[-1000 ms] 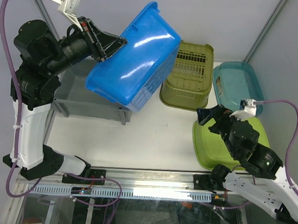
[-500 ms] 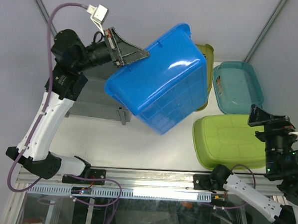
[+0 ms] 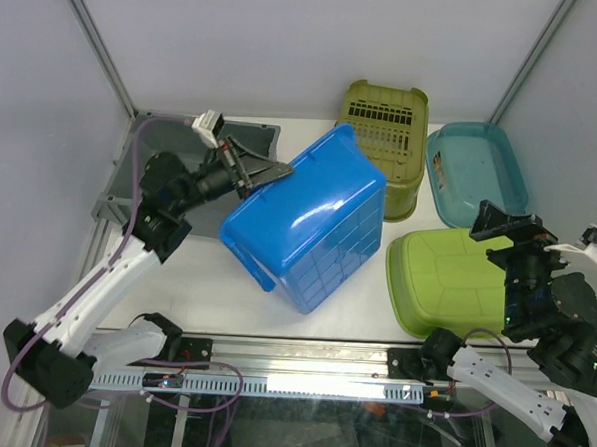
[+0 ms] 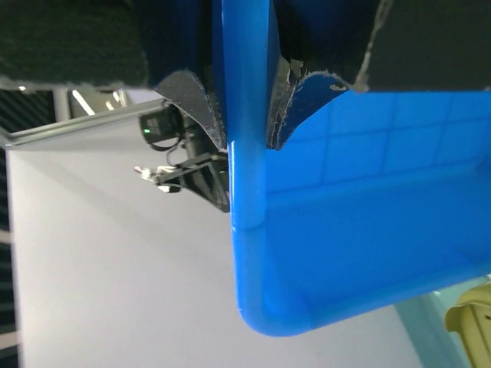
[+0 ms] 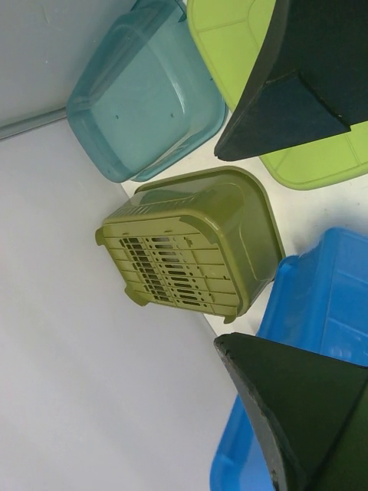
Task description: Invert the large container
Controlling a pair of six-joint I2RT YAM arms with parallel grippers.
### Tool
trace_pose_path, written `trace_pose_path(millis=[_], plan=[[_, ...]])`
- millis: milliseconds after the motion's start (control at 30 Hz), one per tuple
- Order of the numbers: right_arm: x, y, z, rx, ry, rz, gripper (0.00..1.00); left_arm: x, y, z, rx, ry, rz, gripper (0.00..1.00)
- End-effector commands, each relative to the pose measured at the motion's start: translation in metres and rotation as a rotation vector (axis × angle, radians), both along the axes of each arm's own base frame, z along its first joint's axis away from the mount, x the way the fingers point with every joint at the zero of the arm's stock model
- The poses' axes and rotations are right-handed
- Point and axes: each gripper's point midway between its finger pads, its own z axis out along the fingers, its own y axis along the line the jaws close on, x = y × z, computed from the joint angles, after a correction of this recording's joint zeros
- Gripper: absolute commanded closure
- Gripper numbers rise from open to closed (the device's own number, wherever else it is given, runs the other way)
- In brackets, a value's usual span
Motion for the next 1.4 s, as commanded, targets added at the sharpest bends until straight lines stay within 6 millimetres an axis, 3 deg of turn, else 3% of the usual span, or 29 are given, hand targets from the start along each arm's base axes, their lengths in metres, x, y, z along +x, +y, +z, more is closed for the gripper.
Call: trace_pose_path(millis=[0,133,367,500,700,900,1033,1233,1367], plan=[[0.007,0.009,0.009,0.027,-0.035,0.003,0.01,-0.032,0.040,0.058,-0.350,-0.058,0.108,1.00],[0.013,0.018,0.005,0.023,-0.031,0.021,0.01,-0.038,0.041,0.035,-0.416,0.039,0.139,1.00],[0.022,0.035,0.001,0.012,-0.009,0.052,0.01,-0.047,0.015,0.000,-0.455,0.187,0.139,1.00],[0.026,0.047,-0.001,-0.001,0.007,0.091,0.01,-0.043,0.033,-0.002,-0.584,0.221,0.190,1.00],[0.025,0.047,-0.003,0.004,0.014,0.097,0.01,-0.029,0.068,-0.004,-0.623,0.287,0.373,1.00],[0.024,0.046,-0.004,0.008,0.011,0.097,0.01,-0.016,0.100,-0.065,-0.543,0.551,0.588,1.00],[0.026,0.051,-0.006,0.007,0.010,0.109,0.01,-0.019,0.111,-0.089,-0.534,0.619,0.625,1.00],[0.030,0.059,-0.007,0.005,0.014,0.124,0.01,-0.021,0.115,-0.120,-0.479,0.688,0.659,1.00],[0.031,0.060,-0.008,0.003,0.016,0.127,0.01,-0.022,0.105,-0.140,-0.387,0.702,0.652,1.00]])
